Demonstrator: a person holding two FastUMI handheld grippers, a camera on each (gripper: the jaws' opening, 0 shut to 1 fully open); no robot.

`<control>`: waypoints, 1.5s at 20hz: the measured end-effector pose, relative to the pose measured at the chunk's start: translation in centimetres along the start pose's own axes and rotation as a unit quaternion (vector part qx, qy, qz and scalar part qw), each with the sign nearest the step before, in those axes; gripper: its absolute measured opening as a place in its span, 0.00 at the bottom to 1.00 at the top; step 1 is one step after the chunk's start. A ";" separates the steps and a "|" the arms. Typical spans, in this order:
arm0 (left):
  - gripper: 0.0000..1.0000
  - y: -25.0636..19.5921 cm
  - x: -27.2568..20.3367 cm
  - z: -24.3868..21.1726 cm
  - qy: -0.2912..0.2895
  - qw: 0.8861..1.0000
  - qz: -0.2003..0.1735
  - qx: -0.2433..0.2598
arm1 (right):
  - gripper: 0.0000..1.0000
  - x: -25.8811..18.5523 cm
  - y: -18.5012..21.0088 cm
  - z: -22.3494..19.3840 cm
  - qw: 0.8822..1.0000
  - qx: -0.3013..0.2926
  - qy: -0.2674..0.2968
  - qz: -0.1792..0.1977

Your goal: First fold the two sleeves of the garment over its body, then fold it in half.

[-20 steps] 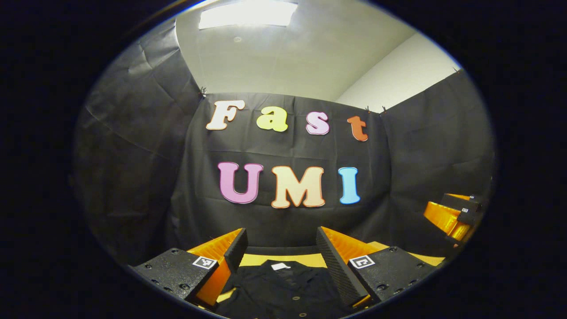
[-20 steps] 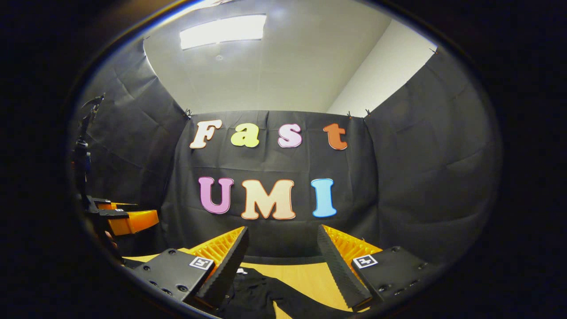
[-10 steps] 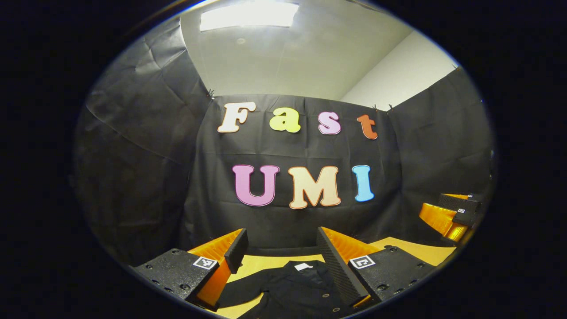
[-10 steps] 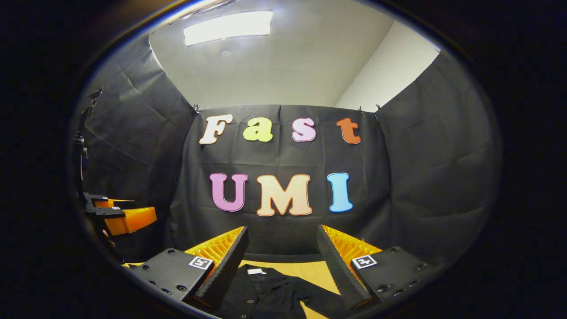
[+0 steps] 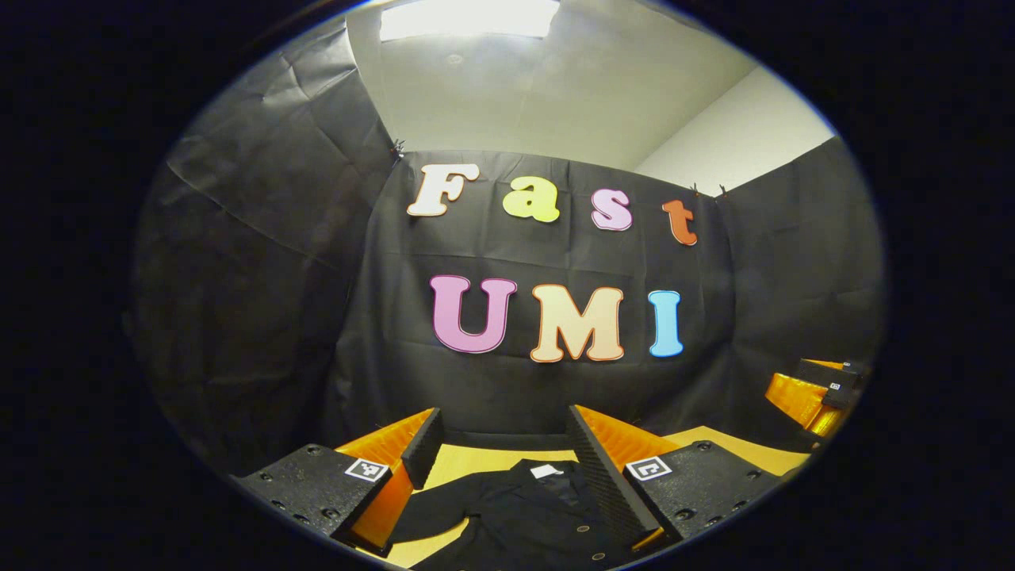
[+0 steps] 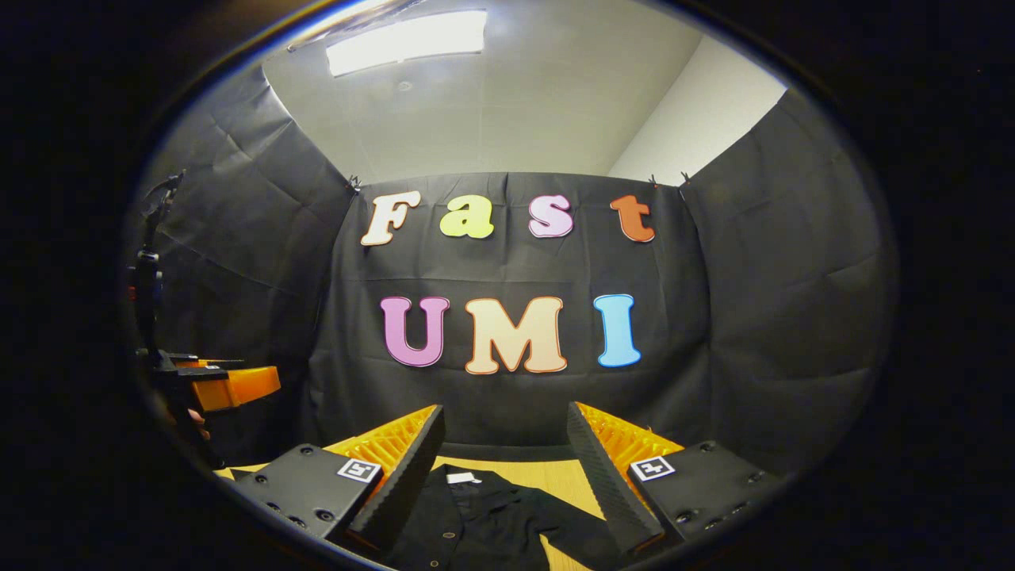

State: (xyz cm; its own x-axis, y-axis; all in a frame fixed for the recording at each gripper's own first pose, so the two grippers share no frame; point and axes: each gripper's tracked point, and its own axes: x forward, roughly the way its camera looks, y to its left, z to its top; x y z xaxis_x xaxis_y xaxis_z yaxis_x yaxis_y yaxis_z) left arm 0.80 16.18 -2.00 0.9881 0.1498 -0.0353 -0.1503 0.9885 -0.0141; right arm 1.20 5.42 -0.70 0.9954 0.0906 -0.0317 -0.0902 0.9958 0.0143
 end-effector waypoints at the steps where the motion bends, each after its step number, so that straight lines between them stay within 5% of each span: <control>1: 0.92 0.0 0.1 0.1 -0.001 1.000 -0.002 0.000 | 0.98 0.0 0.1 0.0 1.000 0.000 0.003 -0.001; 11: 0.92 1.3 -0.1 -1.4 0.009 0.999 -0.048 -0.008 | 0.98 -1.1 -0.8 -0.5 0.998 -0.036 0.021 -0.043; 16: 0.92 3.0 -0.6 -1.2 0.017 0.999 -0.022 -0.019 | 0.99 -1.0 -1.8 -1.2 0.997 -0.046 0.039 -0.041; 25: 0.92 0.3 -0.7 0.1 -0.003 1.000 -0.022 -0.004 | 0.98 1.9 -9.9 -5.0 0.980 -0.077 0.135 -0.123; 30: 0.92 -1.1 -1.0 0.4 -0.004 1.000 -0.023 0.007 | 0.99 -1.4 -16.7 -10.6 0.959 -0.065 0.224 -0.160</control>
State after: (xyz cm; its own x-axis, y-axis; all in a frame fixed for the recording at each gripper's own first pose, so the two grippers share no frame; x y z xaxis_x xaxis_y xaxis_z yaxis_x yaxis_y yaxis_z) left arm 0.03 15.00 -1.56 0.9943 0.1033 -0.0263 -0.1034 0.9946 -0.0025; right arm 0.97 -11.22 -11.53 0.8613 -0.2540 -0.4400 0.1861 0.9636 -0.1919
